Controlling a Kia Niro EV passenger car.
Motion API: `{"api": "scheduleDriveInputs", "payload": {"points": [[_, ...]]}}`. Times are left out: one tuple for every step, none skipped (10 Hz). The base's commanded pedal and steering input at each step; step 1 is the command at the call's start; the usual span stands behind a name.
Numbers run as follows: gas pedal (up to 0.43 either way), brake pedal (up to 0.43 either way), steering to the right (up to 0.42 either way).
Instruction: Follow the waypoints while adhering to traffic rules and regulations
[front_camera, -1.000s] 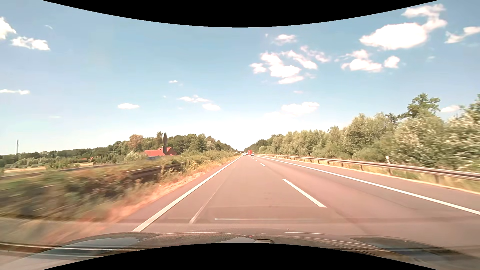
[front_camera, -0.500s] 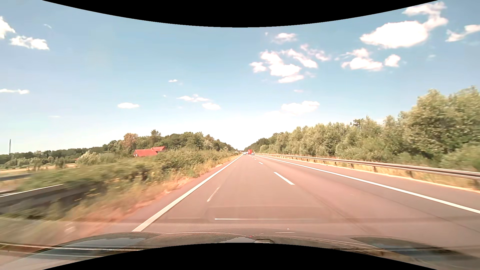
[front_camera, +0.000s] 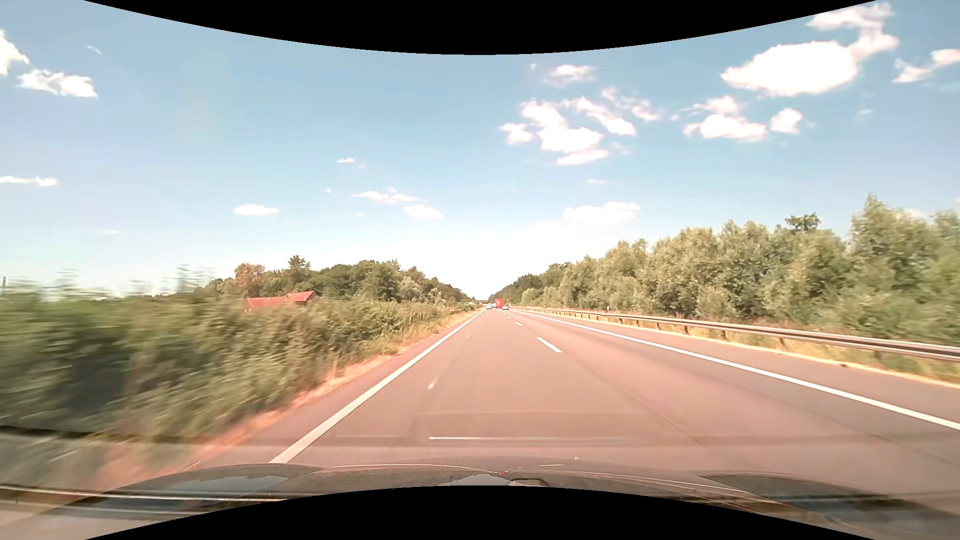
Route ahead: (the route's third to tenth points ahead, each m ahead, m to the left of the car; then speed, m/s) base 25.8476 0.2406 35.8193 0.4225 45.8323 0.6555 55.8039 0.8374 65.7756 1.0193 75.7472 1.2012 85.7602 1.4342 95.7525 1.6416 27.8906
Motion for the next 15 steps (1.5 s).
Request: {"api": "scheduleDriveInputs", "payload": {"points": [[0.098, 0.000, -0.002], [0.098, 0.000, -0.002], [0.110, 0.000, -0.002], [0.110, 0.000, -0.001], [0.110, 0.000, -0.001], [0.110, 0.000, -0.001], [0.110, 0.000, -0.001], [0.110, 0.000, -0.001], [0.110, 0.000, -0.001], [0.110, 0.000, -0.001], [0.110, 0.000, -0.001], [0.110, 0.000, -0.001], [0.110, 0.000, -0.001], [0.110, 0.000, -0.001], [0.110, 0.000, -0.001]]}}
